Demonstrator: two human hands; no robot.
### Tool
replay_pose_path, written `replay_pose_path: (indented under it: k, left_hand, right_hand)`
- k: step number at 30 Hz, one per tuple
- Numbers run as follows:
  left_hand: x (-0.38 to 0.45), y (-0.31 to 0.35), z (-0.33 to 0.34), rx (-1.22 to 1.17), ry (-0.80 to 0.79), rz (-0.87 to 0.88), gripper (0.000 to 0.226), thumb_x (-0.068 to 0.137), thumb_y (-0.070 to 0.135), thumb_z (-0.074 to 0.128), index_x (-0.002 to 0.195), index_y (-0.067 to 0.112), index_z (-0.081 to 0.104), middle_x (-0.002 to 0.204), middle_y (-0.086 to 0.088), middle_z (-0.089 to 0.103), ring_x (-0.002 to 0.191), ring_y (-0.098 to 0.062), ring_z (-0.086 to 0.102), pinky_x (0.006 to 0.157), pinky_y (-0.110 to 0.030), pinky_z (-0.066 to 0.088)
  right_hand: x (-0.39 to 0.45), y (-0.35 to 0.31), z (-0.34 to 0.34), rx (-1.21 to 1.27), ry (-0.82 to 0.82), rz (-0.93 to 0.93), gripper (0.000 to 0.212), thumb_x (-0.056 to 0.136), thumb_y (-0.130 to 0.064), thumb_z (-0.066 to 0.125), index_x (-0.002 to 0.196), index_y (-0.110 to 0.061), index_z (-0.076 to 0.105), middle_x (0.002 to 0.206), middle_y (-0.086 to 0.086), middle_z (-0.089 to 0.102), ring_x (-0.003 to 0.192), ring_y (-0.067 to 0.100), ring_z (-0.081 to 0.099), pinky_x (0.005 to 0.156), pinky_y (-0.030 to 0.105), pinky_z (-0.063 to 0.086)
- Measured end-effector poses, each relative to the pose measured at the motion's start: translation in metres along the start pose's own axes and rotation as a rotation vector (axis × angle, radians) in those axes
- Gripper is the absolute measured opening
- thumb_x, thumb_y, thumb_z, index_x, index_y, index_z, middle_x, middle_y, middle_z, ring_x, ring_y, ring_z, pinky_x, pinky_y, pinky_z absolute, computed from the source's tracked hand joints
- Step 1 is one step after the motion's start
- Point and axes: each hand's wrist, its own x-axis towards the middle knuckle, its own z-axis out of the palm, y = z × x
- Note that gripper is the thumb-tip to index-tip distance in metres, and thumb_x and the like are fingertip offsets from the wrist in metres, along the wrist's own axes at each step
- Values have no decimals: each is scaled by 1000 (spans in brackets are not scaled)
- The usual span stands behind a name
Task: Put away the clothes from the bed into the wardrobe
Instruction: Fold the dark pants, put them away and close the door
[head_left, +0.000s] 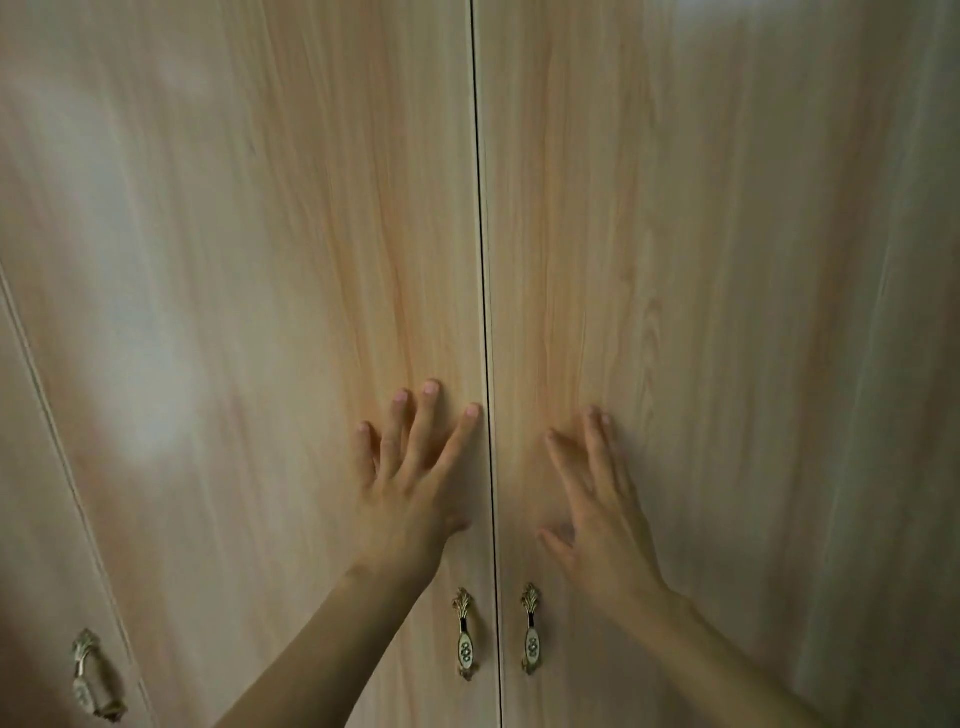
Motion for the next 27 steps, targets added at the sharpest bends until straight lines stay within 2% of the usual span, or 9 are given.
replay_pose_path:
  k: [3, 6, 12, 16, 18, 19, 22, 25, 27]
  left_hand:
    - [-2, -2, 3, 7, 20, 6, 138, 43, 52, 96, 158, 31, 22, 168, -10, 9, 153, -38, 8, 117, -66, 20]
    - [-2, -2, 3, 14, 13, 3, 139, 44, 52, 95, 159, 31, 19, 168, -10, 5, 154, -38, 4, 117, -66, 19]
    - [-2, -2, -1, 39, -66, 0, 136, 52, 55, 92, 160, 30, 13, 168, -12, -3, 153, -38, -4, 116, -68, 19]
    - [-3, -2, -16, 24, -148, 38, 112, 78, 66, 68, 159, 33, -1, 165, -10, -22, 151, -38, -16, 117, -67, 12]
    - [-3, -5, -30, 12, -197, 77, 98, 87, 68, 54, 158, 35, -6, 161, -6, -33, 151, -36, -21, 120, -62, 8]
    - [-3, -7, -39, -23, -222, 90, 91, 90, 69, 48, 158, 36, -2, 161, -2, -34, 151, -33, -20, 122, -59, 7]
    - [-3, -17, -58, -253, -307, 96, 76, 91, 73, 36, 156, 37, 22, 166, 8, -17, 154, -22, -8, 124, -46, 8]
    - [-14, -26, -63, -455, -371, 34, 78, 92, 76, 23, 155, 32, 31, 168, 9, 6, 153, -18, 11, 123, -38, 14]
    - [-23, -30, -61, -511, -375, -40, 90, 84, 83, 11, 154, 29, 34, 166, 6, 18, 151, -21, 20, 123, -39, 19]
  right_hand:
    - [1, 1, 9, -27, 18, 13, 119, 62, -24, 92, 157, -20, 20, 166, 16, -4, 153, 34, -2, 114, 56, 35]
    - [1, 0, 10, -74, 11, 6, 120, 61, -32, 92, 156, -19, 21, 165, 20, 3, 153, 37, 3, 114, 55, 36]
    - [-1, 5, -2, -102, -60, -27, 122, 63, -42, 90, 158, -24, 17, 166, 14, -4, 154, 32, -2, 120, 45, 28]
    - [-1, 1, -20, -137, -141, -37, 111, 79, -42, 78, 159, -28, 3, 164, 6, -22, 153, 25, -15, 124, 40, 17]
    - [-1, -3, -34, -80, -156, -27, 101, 88, -36, 71, 159, -26, -1, 166, 5, -16, 153, 22, -12, 124, 42, 17]
    - [-1, -5, -42, -37, -152, -15, 95, 91, -33, 67, 159, -24, 1, 167, 4, -9, 154, 21, -8, 124, 41, 17]
    - [0, -13, -66, 51, -142, 44, 76, 97, -40, 54, 158, -21, 13, 166, 5, 11, 153, 22, 5, 123, 39, 17]
    - [-2, -22, -79, 93, -77, 83, 75, 94, -63, 35, 154, -19, 28, 158, 7, 33, 148, 26, 25, 119, 47, 26]
    - [-5, -29, -87, 80, -67, 91, 79, 91, -67, 27, 153, -19, 31, 156, 6, 37, 146, 26, 28, 117, 48, 28]
